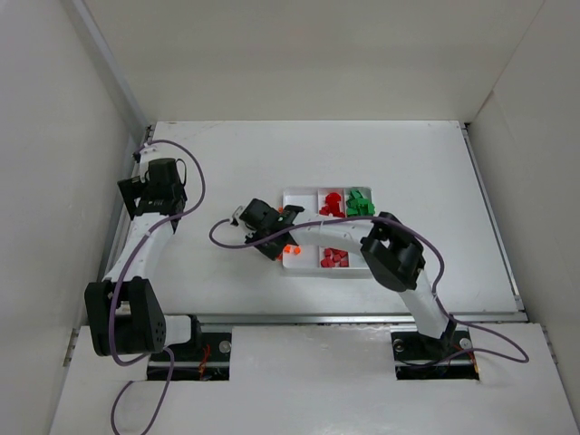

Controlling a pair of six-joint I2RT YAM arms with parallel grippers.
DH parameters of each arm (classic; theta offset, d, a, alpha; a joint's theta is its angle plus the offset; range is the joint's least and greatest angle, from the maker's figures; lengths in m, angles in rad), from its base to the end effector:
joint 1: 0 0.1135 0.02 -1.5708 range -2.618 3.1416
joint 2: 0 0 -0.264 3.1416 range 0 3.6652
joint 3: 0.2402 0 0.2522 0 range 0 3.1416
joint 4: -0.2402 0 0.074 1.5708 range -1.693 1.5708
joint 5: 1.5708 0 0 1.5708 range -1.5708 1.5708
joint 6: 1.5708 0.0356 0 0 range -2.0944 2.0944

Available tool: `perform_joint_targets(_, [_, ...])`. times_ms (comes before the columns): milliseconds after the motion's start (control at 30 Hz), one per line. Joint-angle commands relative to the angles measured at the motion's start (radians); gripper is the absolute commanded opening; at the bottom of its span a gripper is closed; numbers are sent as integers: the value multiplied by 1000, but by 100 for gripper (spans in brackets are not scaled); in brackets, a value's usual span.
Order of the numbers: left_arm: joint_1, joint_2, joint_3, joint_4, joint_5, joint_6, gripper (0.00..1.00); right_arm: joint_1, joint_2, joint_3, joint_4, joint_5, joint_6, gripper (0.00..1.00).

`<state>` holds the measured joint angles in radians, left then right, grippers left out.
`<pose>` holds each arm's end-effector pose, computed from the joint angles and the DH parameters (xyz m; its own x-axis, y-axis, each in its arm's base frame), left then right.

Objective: Sort the legos into containers by color

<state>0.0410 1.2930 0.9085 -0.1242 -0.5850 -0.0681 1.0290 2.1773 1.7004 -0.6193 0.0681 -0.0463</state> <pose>0.2867 0.0314 0.2806 -0.4504 -0.0752 -0.8897 -0.5480 0.8100 0.2089 0.2422 0.3977 0.1739 -0.4194 -0.7863 -0.4537 -0.8591 0.5053 -0.0816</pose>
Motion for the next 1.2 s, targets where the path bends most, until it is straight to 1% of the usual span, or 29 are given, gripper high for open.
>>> perform_joint_targets(0, [3, -8, -7, 32, -6, -2, 100, 8, -79, 38, 59, 18, 74, 0])
perform_joint_targets(67, [3, -8, -7, 32, -6, -2, 100, 8, -135, 12, 139, 83, 123, 0])
perform_joint_targets(100, [3, -8, -7, 32, -6, -2, 100, -6, -193, -30, 168, 104, 179, 0])
perform_joint_targets(133, [3, -8, -7, 32, -6, -2, 100, -20, -218, -48, 190, 123, 212, 0])
perform_joint_targets(200, [3, -8, -7, 32, -6, -2, 100, -81, -252, -73, 204, 173, 279, 0])
perform_joint_targets(233, [3, -8, -7, 32, 4, -2, 100, -105, -263, -73, 193, 183, 346, 0])
perform_joint_targets(300, [3, -8, -7, 32, 14, -2, 100, -182, -263, -82, 175, 174, 393, 0])
perform_joint_targets(400, [3, -8, -7, 32, 14, -2, 100, -257, -217, -71, 164, 112, 415, 0])
perform_joint_targets(467, [3, -17, -7, 32, 14, -2, 100, -279, -173, -35, 152, 101, 415, 0])
perform_joint_targets(567, [3, -17, -7, 32, 24, 7, 100, -303, -134, 13, 139, 101, 402, 3])
perform_joint_targets(600, [3, -17, -16, 32, 33, 7, 100, -303, -134, 22, 139, 101, 393, 6])
perform_joint_targets(633, [3, -26, -16, 32, 33, 7, 100, -316, -134, 31, 127, 101, 393, 15])
perform_joint_targets(700, [3, -26, -16, 32, 33, 16, 100, -326, -122, 50, 127, 101, 381, 31])
perform_joint_targets(733, [3, -26, -16, 32, 33, 16, 100, -326, -122, 67, 116, 92, 359, 47])
perform_joint_targets(767, [3, -26, -16, 32, 33, 16, 100, -326, -122, 82, 116, 75, 343, 54])
perform_joint_targets(800, [3, -26, -16, 32, 42, 16, 100, -326, -122, 82, 107, 64, 311, 57])
perform_joint_targets(867, [3, -26, -16, 32, 42, 16, 100, -316, -122, 96, 96, 64, 287, 60])
perform_joint_targets(900, [3, -26, -16, 32, 42, 16, 100, -290, -122, 106, 83, 97, 267, 60])
perform_joint_targets(967, [3, -26, -16, 32, 42, 16, 100, -278, -122, 117, 67, 117, 258, 61])
perform_joint_targets(1000, [3, -26, -16, 32, 42, 25, 100, -256, -131, 117, 49, 157, 247, 61])
perform_joint_targets(1100, [3, -26, -16, 32, 42, 25, 100, -212, -143, 117, 39, 148, 212, 61])
perform_joint_targets(1133, [3, -26, -16, 32, 42, 25, 100, -195, -143, 105, 53, 131, 188, 60])
perform_joint_targets(1167, [3, -26, -16, 32, 42, 25, 100, -178, -143, 105, 64, 106, 122, 60])
